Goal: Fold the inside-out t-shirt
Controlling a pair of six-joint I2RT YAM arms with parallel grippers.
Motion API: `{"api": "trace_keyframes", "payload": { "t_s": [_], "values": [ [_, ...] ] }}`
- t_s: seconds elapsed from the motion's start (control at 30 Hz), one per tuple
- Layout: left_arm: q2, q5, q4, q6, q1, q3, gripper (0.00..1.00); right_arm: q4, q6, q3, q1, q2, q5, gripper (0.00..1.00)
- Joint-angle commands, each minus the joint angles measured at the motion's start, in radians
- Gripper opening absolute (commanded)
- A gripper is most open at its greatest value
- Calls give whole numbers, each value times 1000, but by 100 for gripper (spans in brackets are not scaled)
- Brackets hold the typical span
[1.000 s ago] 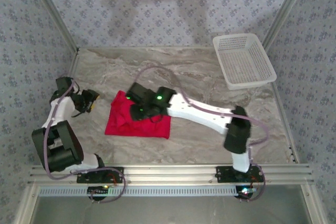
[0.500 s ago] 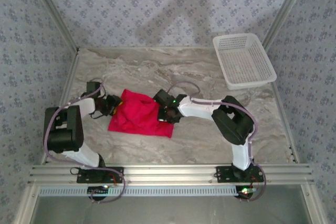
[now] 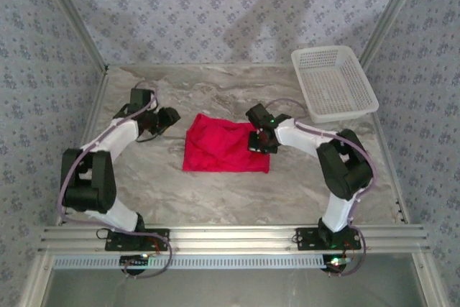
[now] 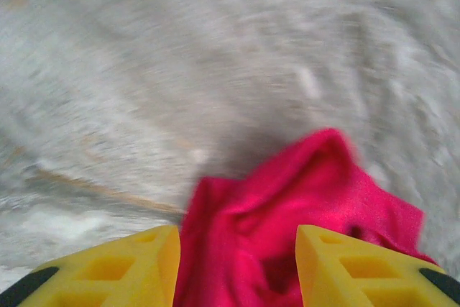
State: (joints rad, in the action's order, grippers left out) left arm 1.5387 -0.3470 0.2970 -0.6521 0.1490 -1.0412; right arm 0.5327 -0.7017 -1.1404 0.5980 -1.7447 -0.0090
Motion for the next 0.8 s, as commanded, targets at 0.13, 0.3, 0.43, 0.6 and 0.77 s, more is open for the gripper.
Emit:
{"api": "trace_keyframes", "payload": {
  "t_s": [0.13,0.3,0.43,0.6,0.77],
  "values": [
    [117,-21,257,293,314,-257,48,84,-37,68,-86,211,-56,12],
    [286,164,390,338,456,-427,49,112,-58,105,-127,272,-43,16],
    [365,268,450,358,510,-491,52,94,-62,130,-130,305,-45,24],
    [453,363,494,363,543,-536,49,24,-88,157,-102,291,-73,33],
    [423,426,520,337,544,-526,8,-95,-139,124,-51,143,-112,33]
  ]
}}
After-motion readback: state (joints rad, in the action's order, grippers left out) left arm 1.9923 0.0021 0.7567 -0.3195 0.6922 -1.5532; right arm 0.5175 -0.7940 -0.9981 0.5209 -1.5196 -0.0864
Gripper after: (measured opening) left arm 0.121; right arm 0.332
